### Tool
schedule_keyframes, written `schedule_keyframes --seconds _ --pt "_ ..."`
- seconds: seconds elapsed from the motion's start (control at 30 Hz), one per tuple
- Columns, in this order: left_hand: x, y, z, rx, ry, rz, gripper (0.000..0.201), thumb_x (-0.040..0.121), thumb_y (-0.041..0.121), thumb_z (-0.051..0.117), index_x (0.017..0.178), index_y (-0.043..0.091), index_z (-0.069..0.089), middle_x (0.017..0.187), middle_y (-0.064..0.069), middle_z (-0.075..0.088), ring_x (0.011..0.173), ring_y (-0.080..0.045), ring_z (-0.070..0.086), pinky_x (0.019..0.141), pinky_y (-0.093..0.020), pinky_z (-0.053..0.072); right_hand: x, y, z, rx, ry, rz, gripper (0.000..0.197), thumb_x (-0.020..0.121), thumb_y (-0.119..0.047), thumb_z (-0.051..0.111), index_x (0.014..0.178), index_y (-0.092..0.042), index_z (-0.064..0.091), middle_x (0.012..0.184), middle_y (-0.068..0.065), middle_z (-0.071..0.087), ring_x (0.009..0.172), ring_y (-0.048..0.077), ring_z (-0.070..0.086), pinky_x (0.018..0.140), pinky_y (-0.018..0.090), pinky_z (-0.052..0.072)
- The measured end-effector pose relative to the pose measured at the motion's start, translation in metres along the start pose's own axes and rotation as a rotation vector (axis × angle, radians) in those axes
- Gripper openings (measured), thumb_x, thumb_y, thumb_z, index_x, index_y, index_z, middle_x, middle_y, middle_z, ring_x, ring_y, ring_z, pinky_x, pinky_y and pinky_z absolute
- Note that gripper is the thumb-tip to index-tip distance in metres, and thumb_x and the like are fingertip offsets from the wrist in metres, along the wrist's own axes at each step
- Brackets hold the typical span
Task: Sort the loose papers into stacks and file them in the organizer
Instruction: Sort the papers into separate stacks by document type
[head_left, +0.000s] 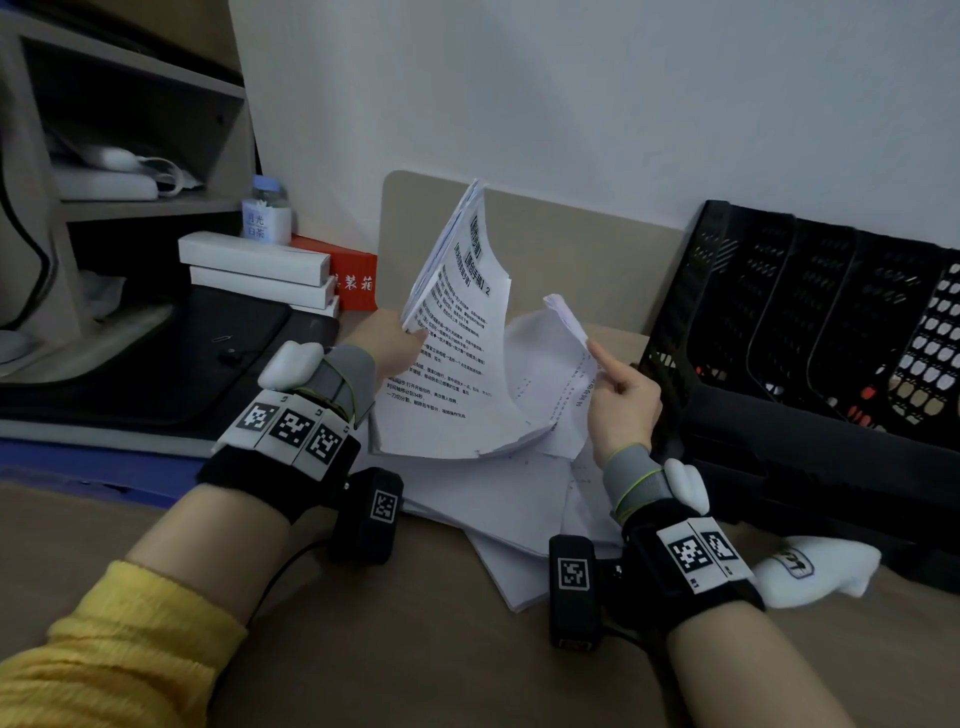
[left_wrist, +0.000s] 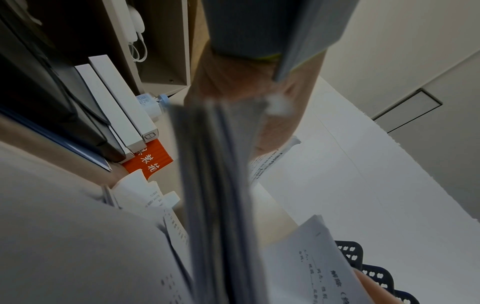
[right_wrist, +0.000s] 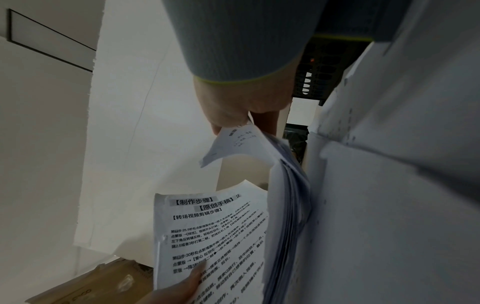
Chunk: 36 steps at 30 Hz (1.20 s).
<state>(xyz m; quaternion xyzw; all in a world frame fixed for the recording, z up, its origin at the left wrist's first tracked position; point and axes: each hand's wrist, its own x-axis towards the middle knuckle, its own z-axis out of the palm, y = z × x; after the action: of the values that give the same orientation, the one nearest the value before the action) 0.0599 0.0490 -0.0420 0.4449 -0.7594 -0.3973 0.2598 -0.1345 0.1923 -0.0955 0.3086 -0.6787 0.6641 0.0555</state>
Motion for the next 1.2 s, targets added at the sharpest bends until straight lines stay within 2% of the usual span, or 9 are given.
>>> schedule_keyframes --seconds 0.17,0.27,0.33,0.43,0.7,0.8,0.9,1.07,1.2 --pt "-0.001 -0.001 -0.001 0.000 -0.014 -0.001 0.038 0.099 0.029 0.048 0.129 0.006 0.051 0.101 -0.014 0.063 0.091 -0.027 0.063 0.089 -0.043 0.054 -0.003 -0.006 -0.002 0.040 -0.003 0.010 0.052 0.088 0.008 0.040 0.122 -0.021 0.066 0.067 -0.008 0.046 0.055 0.004 0.035 0.055 0.003 0.034" --pt "0.001 -0.001 -0.001 0.034 0.001 0.009 0.036 0.100 0.029 0.047 0.127 0.005 0.052 0.081 -0.005 0.054 0.074 -0.020 0.053 0.077 -0.036 0.052 -0.005 -0.011 -0.001 0.110 0.020 0.001 0.061 0.085 0.004 0.045 0.134 -0.031 0.054 0.108 -0.013 0.066 0.083 -0.004 0.059 0.085 0.012 0.046" --pt "0.001 -0.001 -0.001 0.028 0.003 0.012 0.036 0.100 0.028 0.047 0.127 0.006 0.053 0.087 -0.008 0.057 0.081 -0.024 0.056 0.084 -0.039 0.054 -0.003 -0.012 0.000 0.094 0.051 0.015 0.067 0.084 0.002 0.047 0.139 -0.037 0.046 0.108 -0.009 0.069 0.086 0.004 0.060 0.092 0.022 0.047" --pt "0.002 -0.002 -0.001 0.015 0.000 0.006 0.037 0.100 0.028 0.048 0.128 0.005 0.053 0.092 -0.010 0.060 0.087 -0.027 0.060 0.089 -0.042 0.054 -0.005 -0.012 -0.002 0.089 0.084 0.059 0.068 0.085 0.000 0.049 0.146 -0.030 0.037 0.065 -0.012 0.055 0.063 0.003 0.049 0.085 0.021 0.042" --pt "0.003 -0.003 0.001 0.043 -0.007 0.004 0.041 0.100 0.028 0.047 0.134 0.005 0.046 0.080 -0.005 0.052 0.077 -0.021 0.053 0.079 -0.036 0.052 -0.010 -0.007 0.004 -0.028 -0.273 0.290 0.040 0.080 0.006 0.045 0.100 -0.022 0.065 0.101 0.014 0.067 0.088 0.035 0.065 0.079 0.046 0.056" --pt "0.004 -0.003 0.001 0.050 -0.010 0.008 0.041 0.100 0.028 0.047 0.135 0.006 0.046 0.080 -0.004 0.052 0.078 -0.021 0.054 0.076 -0.036 0.052 -0.015 -0.011 0.002 0.020 -0.442 0.405 0.053 0.083 0.014 0.040 0.113 -0.027 0.052 0.089 0.007 0.062 0.069 0.025 0.059 0.044 0.026 0.050" --pt "0.004 -0.003 0.002 0.063 -0.022 0.018 0.042 0.101 0.027 0.046 0.137 0.005 0.044 0.077 -0.003 0.049 0.067 -0.015 0.050 0.065 -0.029 0.050 -0.017 -0.011 0.003 0.025 -0.586 0.448 0.066 0.083 0.015 0.039 0.124 -0.037 0.041 0.095 0.002 0.062 0.076 0.022 0.061 0.046 0.029 0.055" --pt "0.004 -0.003 0.001 0.074 -0.021 0.007 0.041 0.100 0.029 0.046 0.134 0.005 0.045 0.085 -0.008 0.056 0.074 -0.019 0.057 0.076 -0.034 0.055 -0.016 -0.007 0.009 -0.061 -0.562 0.476 0.045 0.087 0.011 0.039 0.120 -0.017 0.053 0.106 0.012 0.066 0.085 0.033 0.064 0.067 0.043 0.057" --pt "0.004 -0.004 -0.001 0.047 -0.023 0.001 0.037 0.100 0.030 0.047 0.128 0.005 0.050 0.108 -0.015 0.064 0.098 -0.029 0.065 0.090 -0.046 0.054 -0.011 -0.007 0.004 -0.086 -0.350 0.445 0.032 0.087 0.010 0.034 0.097 -0.004 0.061 0.077 0.013 0.061 0.065 0.027 0.057 0.054 0.031 0.051"
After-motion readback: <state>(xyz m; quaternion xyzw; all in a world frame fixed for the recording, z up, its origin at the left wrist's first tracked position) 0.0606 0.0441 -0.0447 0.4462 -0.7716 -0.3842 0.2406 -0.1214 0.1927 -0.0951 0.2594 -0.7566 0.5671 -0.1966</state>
